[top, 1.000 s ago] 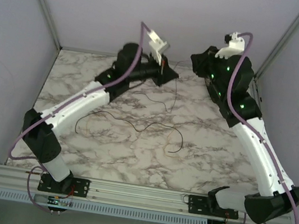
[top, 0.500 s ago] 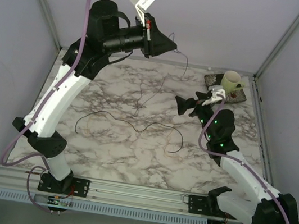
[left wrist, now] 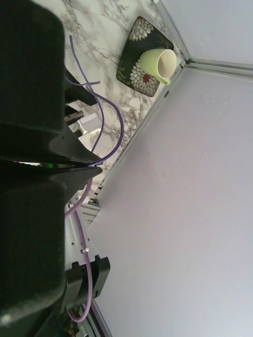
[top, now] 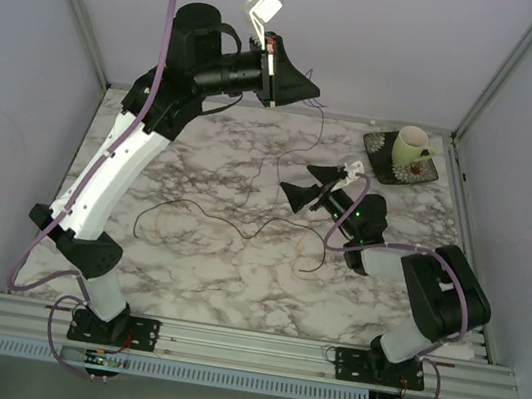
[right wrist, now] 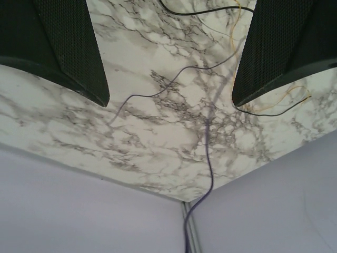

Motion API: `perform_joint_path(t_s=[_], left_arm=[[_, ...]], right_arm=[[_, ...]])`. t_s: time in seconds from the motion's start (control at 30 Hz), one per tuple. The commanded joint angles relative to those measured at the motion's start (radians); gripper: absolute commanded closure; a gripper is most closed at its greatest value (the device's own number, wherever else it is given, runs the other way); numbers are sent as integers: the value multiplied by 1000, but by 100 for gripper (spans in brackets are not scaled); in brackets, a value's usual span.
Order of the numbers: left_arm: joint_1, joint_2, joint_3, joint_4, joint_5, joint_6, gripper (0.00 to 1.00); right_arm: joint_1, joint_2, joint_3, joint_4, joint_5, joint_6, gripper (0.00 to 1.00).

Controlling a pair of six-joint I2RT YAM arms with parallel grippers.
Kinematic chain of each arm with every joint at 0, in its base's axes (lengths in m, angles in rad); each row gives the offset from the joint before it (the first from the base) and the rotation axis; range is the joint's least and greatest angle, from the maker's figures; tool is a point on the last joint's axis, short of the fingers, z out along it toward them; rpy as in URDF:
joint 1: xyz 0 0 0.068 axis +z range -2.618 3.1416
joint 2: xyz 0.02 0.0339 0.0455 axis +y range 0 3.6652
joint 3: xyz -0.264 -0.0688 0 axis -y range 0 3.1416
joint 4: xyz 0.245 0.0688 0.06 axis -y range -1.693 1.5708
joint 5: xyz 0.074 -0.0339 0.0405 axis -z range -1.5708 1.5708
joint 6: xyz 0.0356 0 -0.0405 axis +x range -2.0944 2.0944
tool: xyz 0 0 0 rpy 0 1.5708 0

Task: Zip-tie the wires
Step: Straighten the cable at the center of the board.

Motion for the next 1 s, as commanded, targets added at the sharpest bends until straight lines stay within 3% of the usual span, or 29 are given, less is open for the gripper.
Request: perform_joint_path(t_s=[0.0, 0.43, 0.87, 0.97], left_arm=[[7, -34, 17, 31, 23, -21, 100], [11, -46, 18, 34, 33, -13, 100], [53, -95, 19, 61, 38, -26, 100], [68, -102, 19, 62, 40, -26, 100]], right_arm=[[13, 58, 51, 218, -81, 93, 1], [36, 90, 102, -7, -67, 92, 4], [55, 186, 143, -158, 0, 72, 28], [58, 190, 142, -184, -3, 72, 40]])
